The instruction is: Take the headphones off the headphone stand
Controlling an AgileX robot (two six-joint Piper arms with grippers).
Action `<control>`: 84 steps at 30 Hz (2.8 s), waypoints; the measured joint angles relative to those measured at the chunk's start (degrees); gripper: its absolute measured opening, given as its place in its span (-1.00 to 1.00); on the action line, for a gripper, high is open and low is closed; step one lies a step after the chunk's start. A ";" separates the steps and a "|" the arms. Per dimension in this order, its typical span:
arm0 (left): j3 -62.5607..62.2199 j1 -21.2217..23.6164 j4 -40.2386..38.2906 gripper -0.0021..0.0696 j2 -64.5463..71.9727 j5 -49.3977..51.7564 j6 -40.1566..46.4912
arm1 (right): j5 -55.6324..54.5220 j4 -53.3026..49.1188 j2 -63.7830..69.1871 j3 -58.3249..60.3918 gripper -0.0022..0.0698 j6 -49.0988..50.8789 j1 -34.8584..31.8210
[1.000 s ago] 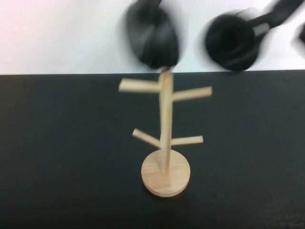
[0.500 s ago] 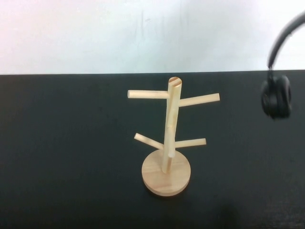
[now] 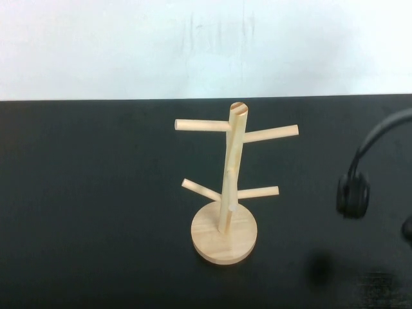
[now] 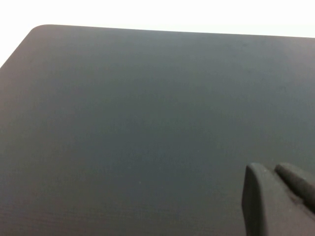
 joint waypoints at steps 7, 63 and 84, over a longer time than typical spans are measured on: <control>0.00 0.00 0.00 -0.94 0.00 0.00 0.00 | 11.74 -0.46 15.32 1.04 -0.78 7.06 -1.99; 0.00 0.00 0.00 -0.94 0.00 0.00 0.00 | 31.53 -1.58 -35.02 -2.12 -0.96 16.87 3.74; 0.00 0.00 0.00 -0.94 0.00 0.00 0.00 | 31.77 -1.69 -36.96 -2.12 -0.96 18.42 3.74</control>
